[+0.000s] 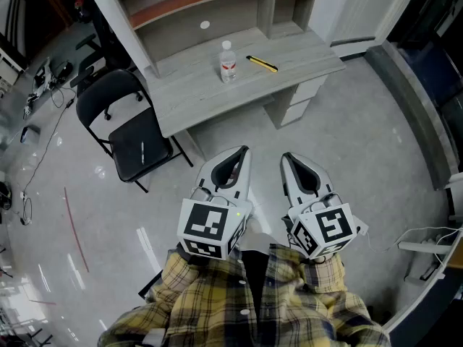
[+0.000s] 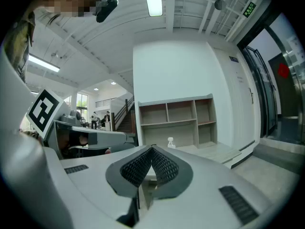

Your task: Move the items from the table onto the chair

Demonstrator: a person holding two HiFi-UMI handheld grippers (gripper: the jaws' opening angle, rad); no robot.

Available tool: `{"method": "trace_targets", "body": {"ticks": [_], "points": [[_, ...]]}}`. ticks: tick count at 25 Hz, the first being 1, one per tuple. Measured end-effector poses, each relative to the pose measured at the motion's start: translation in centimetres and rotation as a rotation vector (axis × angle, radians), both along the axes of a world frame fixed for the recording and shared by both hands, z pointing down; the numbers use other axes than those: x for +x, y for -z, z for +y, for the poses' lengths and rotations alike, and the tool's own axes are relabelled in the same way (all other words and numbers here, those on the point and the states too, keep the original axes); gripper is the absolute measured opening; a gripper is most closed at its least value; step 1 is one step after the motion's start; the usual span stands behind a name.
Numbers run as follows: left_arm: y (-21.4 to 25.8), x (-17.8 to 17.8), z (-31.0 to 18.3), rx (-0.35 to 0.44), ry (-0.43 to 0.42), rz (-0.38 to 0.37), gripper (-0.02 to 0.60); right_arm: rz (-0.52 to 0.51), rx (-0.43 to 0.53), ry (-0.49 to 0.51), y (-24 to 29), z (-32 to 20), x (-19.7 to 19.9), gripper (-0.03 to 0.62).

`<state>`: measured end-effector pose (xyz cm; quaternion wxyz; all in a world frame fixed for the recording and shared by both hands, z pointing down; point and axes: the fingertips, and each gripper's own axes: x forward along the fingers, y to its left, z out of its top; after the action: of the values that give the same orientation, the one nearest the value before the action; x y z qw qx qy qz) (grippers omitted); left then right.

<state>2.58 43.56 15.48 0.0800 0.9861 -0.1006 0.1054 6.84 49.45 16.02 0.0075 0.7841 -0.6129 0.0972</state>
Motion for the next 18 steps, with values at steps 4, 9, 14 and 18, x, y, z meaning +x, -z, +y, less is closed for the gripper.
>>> {"method": "trace_targets", "body": {"ticks": [4, 9, 14, 18], "points": [[-0.1, 0.3, 0.4, 0.005, 0.007, 0.002, 0.003, 0.004, 0.004, 0.006, -0.2, 0.5, 0.3, 0.017], [-0.1, 0.6, 1.0, 0.005, 0.019, 0.005, 0.003, 0.011, 0.009, 0.015, -0.1, 1.1, 0.6, 0.018], [-0.2, 1.1, 1.3, 0.003, 0.028, 0.001, 0.003, 0.006, 0.009, 0.014, -0.1, 1.7, 1.3, 0.017], [-0.5, 1.5, 1.0, 0.002, 0.043, -0.002, 0.003, -0.003, 0.005, 0.027, -0.7, 1.6, 1.8, 0.018]]}}
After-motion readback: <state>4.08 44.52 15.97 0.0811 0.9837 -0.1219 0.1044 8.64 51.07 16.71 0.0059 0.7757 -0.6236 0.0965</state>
